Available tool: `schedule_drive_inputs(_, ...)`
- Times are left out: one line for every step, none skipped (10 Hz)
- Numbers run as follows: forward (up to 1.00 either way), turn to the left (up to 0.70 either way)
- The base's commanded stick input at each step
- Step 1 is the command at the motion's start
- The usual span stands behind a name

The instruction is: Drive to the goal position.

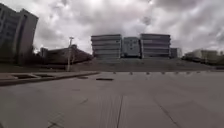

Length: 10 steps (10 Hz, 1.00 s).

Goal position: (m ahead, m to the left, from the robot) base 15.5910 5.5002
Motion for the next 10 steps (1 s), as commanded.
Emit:
schedule_drive_inputs(1.0, 0.0)
schedule_drive_inputs(1.0, 0.0)
schedule_drive_inputs(1.0, 0.0)
schedule_drive_inputs(1.0, 0.0)
schedule_drive_inputs(1.0, 0.0)
schedule_drive_inputs(1.0, 0.0)
schedule_drive_inputs(1.0, -0.09)
schedule_drive_inputs(1.0, -0.18)
schedule_drive_inputs(1.0, -0.22)
schedule_drive_inputs(1.0, -0.22)
